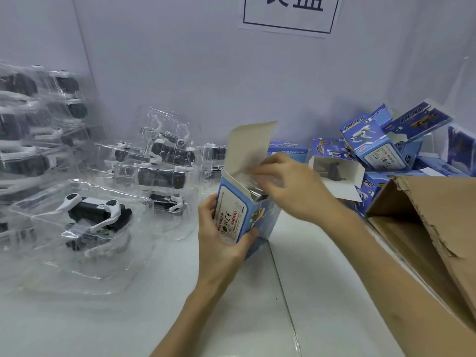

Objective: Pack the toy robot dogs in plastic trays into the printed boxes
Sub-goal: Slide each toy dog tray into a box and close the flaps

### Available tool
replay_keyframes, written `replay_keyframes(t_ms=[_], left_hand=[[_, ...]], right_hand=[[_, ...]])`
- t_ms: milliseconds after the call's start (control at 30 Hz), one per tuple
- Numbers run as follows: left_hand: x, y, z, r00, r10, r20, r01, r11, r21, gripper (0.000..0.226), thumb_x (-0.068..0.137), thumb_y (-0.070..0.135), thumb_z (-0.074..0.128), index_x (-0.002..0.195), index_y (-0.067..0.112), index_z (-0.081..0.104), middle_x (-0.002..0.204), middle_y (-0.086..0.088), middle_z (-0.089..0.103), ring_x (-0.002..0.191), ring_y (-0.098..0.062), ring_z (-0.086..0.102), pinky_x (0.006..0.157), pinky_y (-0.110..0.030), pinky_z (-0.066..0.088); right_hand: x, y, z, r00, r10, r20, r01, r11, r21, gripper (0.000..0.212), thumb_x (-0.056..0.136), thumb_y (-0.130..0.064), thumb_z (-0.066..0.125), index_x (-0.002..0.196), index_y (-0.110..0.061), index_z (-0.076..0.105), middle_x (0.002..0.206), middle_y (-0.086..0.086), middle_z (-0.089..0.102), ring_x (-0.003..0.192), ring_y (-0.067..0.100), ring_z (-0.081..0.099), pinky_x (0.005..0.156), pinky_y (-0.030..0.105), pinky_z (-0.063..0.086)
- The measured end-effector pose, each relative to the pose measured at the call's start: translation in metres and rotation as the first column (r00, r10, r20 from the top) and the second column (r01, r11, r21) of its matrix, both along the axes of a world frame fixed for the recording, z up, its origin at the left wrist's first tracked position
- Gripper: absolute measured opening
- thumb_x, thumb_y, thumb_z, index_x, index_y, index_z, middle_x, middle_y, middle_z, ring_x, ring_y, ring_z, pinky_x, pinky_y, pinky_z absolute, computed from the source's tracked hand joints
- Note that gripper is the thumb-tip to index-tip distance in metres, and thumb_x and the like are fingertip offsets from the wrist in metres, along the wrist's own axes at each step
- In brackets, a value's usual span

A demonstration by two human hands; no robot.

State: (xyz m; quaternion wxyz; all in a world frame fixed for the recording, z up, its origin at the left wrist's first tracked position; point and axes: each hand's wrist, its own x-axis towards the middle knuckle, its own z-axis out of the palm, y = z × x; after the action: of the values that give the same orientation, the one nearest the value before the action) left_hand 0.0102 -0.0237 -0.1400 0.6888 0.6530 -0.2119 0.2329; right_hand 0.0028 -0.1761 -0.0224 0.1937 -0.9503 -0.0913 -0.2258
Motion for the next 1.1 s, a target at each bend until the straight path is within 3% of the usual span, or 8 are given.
replay_keyframes(t_ms=[167, 300, 467, 533, 600, 767, 933, 1100], left_hand=[[0.002, 0.000, -0.001, 0.998, -0.026, -0.051, 0.023, 0.997, -0.068, 0.077, 0.065, 0.022, 0.083, 0.130, 0.022, 0.042, 0.119, 0.014, 0.054, 0.107, 0.006, 0.055, 0.083, -0.009, 0.047], [0.004, 0.001, -0.002, 0.998, -0.024, -0.051, 0.021, 0.998, -0.054, 0.074, 0.066, 0.023, 0.083, 0.127, 0.027, 0.042, 0.113, 0.027, 0.055, 0.108, 0.005, 0.056, 0.082, -0.008, 0.046], [0.005, 0.001, -0.004, 0.998, 0.039, -0.050, -0.040, 0.999, -0.008, 0.082, 0.069, 0.027, 0.080, 0.139, 0.019, 0.038, 0.128, 0.012, 0.052, 0.120, 0.000, 0.052, 0.090, -0.009, 0.044], [0.002, 0.001, -0.003, 0.976, 0.207, 0.068, -0.211, 0.975, 0.069, 0.088, 0.073, 0.027, 0.078, 0.146, 0.012, 0.032, 0.139, 0.003, 0.044, 0.134, -0.006, 0.042, 0.104, -0.011, 0.035], [0.002, 0.004, -0.003, 0.879, 0.368, 0.302, -0.425, 0.893, 0.149, 0.085, 0.077, 0.028, 0.076, 0.147, 0.004, 0.033, 0.147, -0.009, 0.041, 0.141, -0.021, 0.038, 0.115, -0.023, 0.028], [0.023, 0.014, 0.016, 0.768, 0.350, 0.536, -0.562, 0.770, 0.303, 0.066, 0.082, 0.035, 0.074, 0.136, 0.003, 0.052, 0.141, -0.009, 0.054, 0.133, -0.024, 0.049, 0.108, -0.052, 0.038], [0.037, 0.027, 0.017, 0.750, 0.276, 0.601, -0.564, 0.743, 0.362, 0.070, 0.083, 0.037, 0.076, 0.136, -0.001, 0.051, 0.143, -0.013, 0.051, 0.137, -0.026, 0.045, 0.112, -0.046, 0.035], [0.041, 0.023, 0.019, 0.731, 0.269, 0.627, -0.560, 0.762, 0.326, 0.070, 0.084, 0.039, 0.074, 0.138, 0.004, 0.045, 0.143, -0.015, 0.051, 0.136, -0.025, 0.045, 0.113, -0.038, 0.032]], right_hand=[[0.011, 0.006, -0.002, 0.997, 0.026, -0.075, -0.029, 0.999, -0.027, 0.036, 0.103, -0.029, 0.042, 0.132, -0.037, 0.062, 0.138, -0.010, 0.053, 0.125, 0.015, 0.050, 0.105, 0.037, 0.041], [0.007, 0.009, 0.001, 0.984, 0.164, 0.066, -0.173, 0.971, 0.166, 0.036, 0.103, -0.038, 0.043, 0.133, -0.036, 0.063, 0.144, -0.018, 0.052, 0.133, 0.002, 0.045, 0.113, 0.031, 0.035], [0.009, 0.015, -0.016, 0.973, 0.204, -0.105, -0.203, 0.979, 0.019, 0.037, 0.108, -0.036, 0.036, 0.140, -0.041, 0.053, 0.151, -0.016, 0.046, 0.139, 0.000, 0.035, 0.117, 0.034, 0.028], [0.011, 0.018, -0.014, 0.975, 0.173, -0.137, -0.170, 0.985, 0.029, 0.037, 0.107, -0.039, 0.035, 0.139, -0.043, 0.053, 0.149, -0.017, 0.048, 0.137, 0.004, 0.040, 0.110, 0.033, 0.033], [0.012, 0.019, -0.013, 0.969, 0.161, -0.189, -0.159, 0.987, 0.027, 0.037, 0.106, -0.044, 0.033, 0.138, -0.045, 0.053, 0.146, -0.015, 0.053, 0.131, 0.008, 0.045, 0.099, 0.030, 0.036], [0.015, 0.018, -0.001, 0.950, 0.146, -0.276, -0.141, 0.989, 0.038, 0.041, 0.105, -0.046, 0.032, 0.120, -0.034, 0.069, 0.123, -0.006, 0.068, 0.103, 0.013, 0.058, 0.084, 0.031, 0.047], [0.022, 0.022, 0.012, 0.932, 0.167, -0.321, -0.157, 0.986, 0.058, 0.034, 0.105, -0.046, 0.036, 0.103, -0.042, 0.069, 0.108, -0.008, 0.072, 0.096, 0.015, 0.062, 0.078, 0.030, 0.051], [0.024, 0.021, 0.010, 0.937, 0.180, -0.298, -0.165, 0.983, 0.074, 0.032, 0.104, -0.043, 0.043, 0.125, -0.040, 0.067, 0.118, -0.013, 0.069, 0.098, 0.007, 0.061, 0.076, 0.021, 0.048]])
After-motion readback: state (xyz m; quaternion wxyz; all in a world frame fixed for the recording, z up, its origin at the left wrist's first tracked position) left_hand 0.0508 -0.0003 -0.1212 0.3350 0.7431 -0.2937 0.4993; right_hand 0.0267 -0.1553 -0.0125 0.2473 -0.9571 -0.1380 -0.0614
